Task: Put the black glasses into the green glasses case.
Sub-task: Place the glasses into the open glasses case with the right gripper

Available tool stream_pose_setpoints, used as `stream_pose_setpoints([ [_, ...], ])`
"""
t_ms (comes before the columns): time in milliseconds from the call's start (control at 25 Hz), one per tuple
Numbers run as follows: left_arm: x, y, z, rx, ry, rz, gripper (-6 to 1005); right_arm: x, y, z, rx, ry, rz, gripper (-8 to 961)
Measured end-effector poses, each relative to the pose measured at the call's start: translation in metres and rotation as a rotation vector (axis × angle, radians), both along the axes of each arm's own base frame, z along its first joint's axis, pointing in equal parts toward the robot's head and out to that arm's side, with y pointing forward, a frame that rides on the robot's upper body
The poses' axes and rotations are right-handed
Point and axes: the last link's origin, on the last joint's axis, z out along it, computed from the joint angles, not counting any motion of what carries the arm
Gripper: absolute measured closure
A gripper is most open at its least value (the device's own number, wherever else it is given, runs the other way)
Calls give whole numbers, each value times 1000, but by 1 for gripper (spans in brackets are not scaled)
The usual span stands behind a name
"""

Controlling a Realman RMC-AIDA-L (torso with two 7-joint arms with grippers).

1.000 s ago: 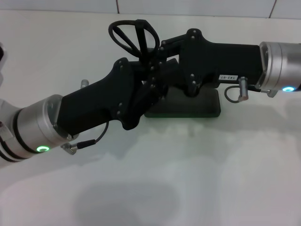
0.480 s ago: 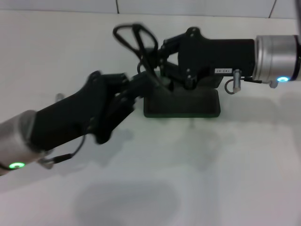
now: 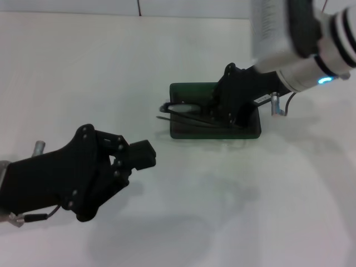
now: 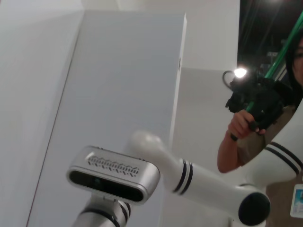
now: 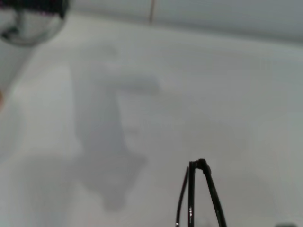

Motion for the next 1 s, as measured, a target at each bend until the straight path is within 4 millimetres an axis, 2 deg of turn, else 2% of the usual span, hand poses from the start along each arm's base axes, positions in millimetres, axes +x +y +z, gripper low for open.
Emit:
stream_pose_setpoints([
  [120,-1,0,-2,-1,6,3,962,-4,5,-8,44,-123,21,849],
  [240,-2,4,-2,5,-2,17,961,-5,8,-26,86,-236,74,849],
  [480,-3,7,1,29,-15,40,961,4,8,-54,159,-402,170,848],
  [760,-3,8,3,33,-12,40,961,4,11,-61,212,-420,212,848],
  [1000,-6,10,8,56,-26,65,961,15,13,-67,240,-388,215,848],
])
